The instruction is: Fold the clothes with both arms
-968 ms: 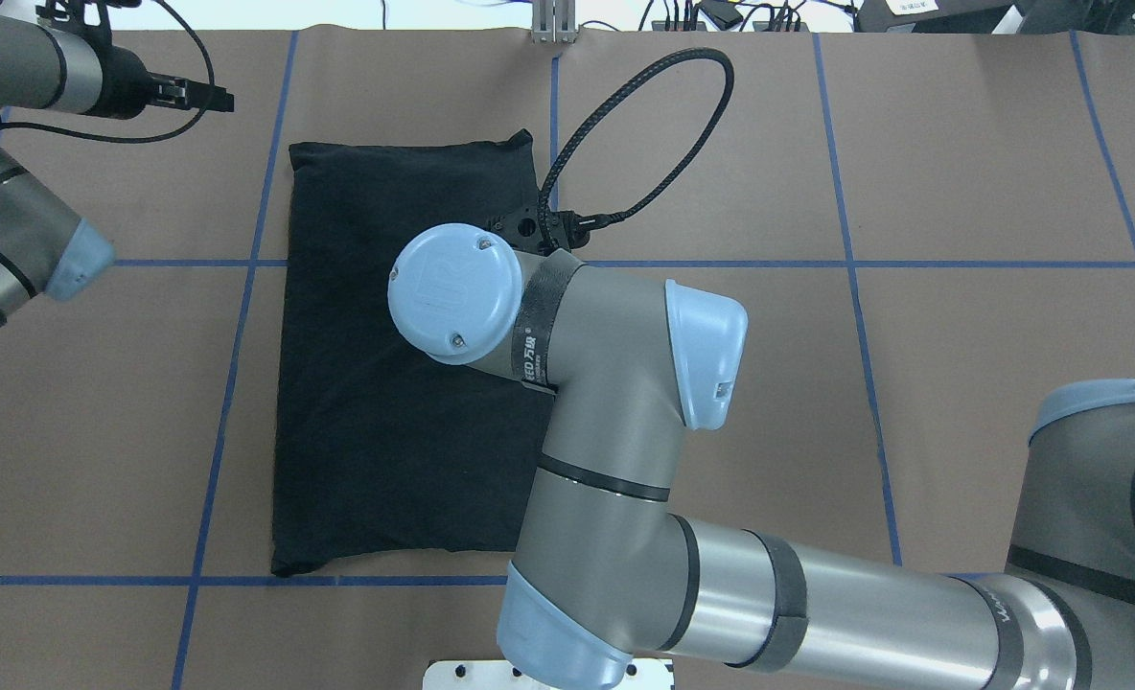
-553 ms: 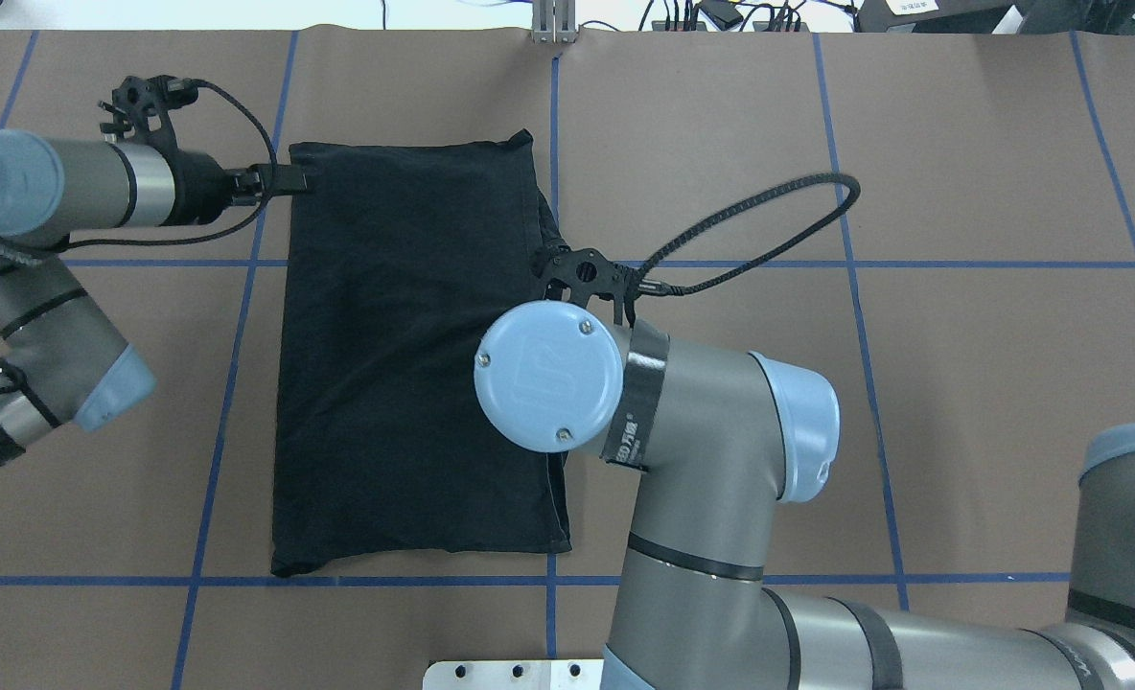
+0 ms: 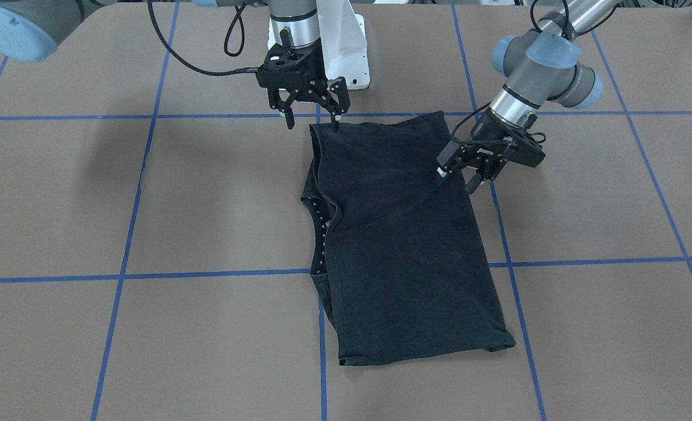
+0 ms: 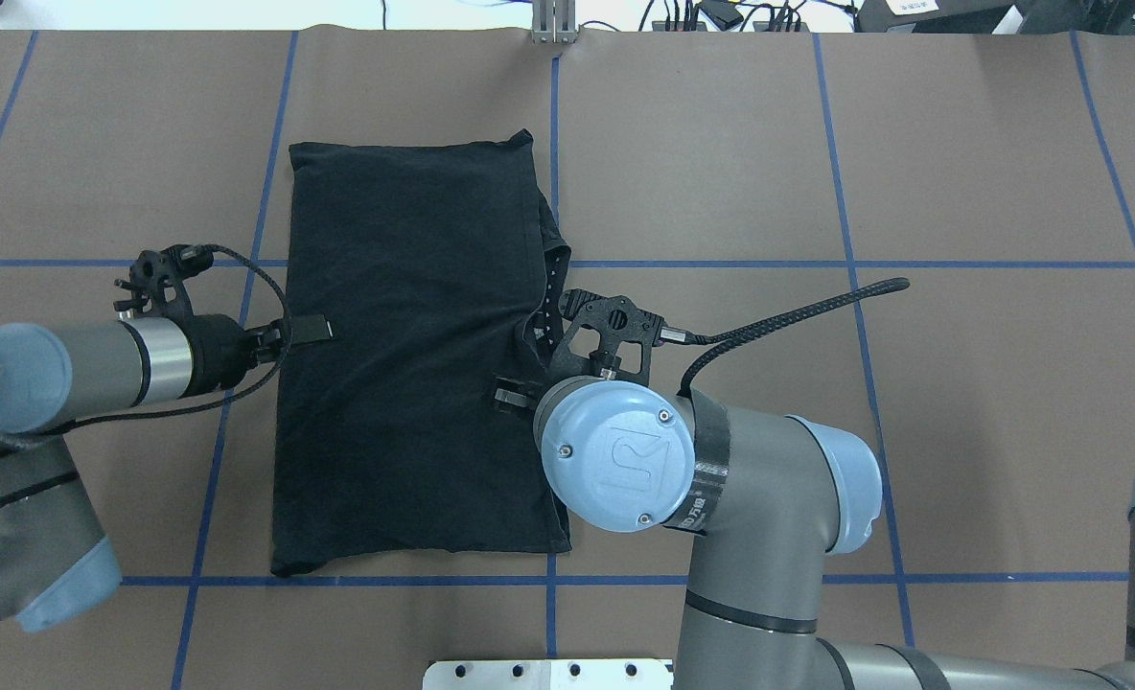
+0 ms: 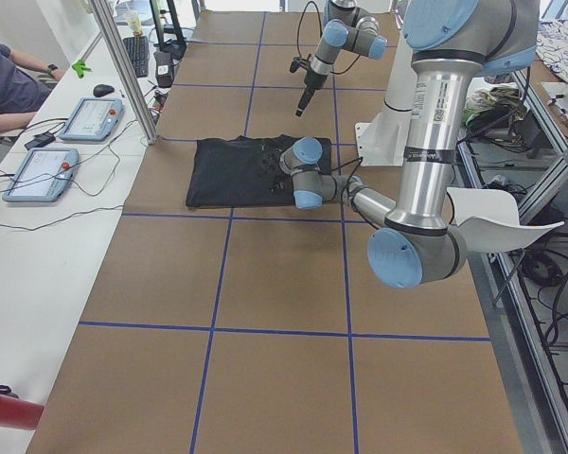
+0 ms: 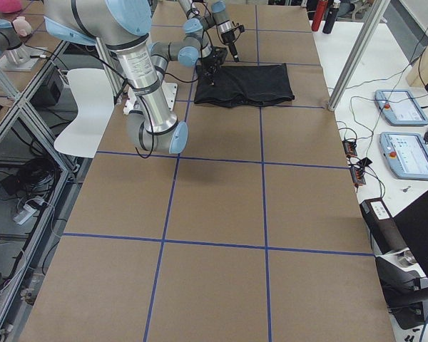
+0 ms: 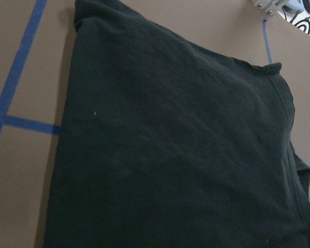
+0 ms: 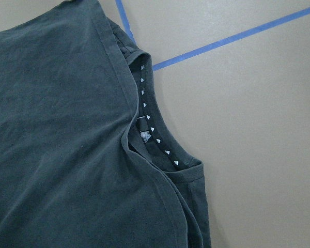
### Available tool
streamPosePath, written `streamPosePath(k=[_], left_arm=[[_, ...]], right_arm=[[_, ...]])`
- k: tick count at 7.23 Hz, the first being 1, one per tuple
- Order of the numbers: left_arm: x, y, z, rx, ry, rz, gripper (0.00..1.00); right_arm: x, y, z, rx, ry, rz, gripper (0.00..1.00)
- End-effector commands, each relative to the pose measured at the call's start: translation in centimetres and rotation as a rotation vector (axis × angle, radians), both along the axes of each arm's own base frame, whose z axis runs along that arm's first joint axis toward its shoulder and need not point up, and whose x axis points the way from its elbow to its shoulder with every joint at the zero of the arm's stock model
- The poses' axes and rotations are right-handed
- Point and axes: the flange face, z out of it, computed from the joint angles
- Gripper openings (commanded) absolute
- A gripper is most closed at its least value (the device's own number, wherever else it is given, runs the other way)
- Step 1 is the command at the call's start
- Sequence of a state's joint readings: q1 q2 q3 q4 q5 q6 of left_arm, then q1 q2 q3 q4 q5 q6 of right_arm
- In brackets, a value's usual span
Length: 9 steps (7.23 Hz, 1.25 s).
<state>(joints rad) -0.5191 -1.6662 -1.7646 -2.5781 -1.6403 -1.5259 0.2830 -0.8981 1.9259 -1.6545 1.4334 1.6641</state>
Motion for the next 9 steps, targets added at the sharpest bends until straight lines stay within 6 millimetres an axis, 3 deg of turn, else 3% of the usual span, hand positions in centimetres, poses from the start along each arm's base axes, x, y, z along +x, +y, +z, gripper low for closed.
streamPosePath(k=[1,3,6,9], left_arm=[[2.0,7.6,1.3,-0.093,0.02,-0.003,1.0],[3.9,11.5,2.4,-0.15,0.022,-0.001,1.0],[3.9,12.4,1.9,-0.163,0.038,0.006,1.0],[-0.8,14.2,0.7,-0.167,0.035,0.03,1.0]], right_arm=[[0.6,-0.1,3.3,0.027,-0.045,-0.001,0.98],[1.1,-0.9,4.9,0.026,-0.026,0.016,0.98],[1.5,-2.2,5.3,0.045,-0.005,0.023,0.98],[1.4,-2.2,5.5,0.044,-0.002,0.023,0.98]])
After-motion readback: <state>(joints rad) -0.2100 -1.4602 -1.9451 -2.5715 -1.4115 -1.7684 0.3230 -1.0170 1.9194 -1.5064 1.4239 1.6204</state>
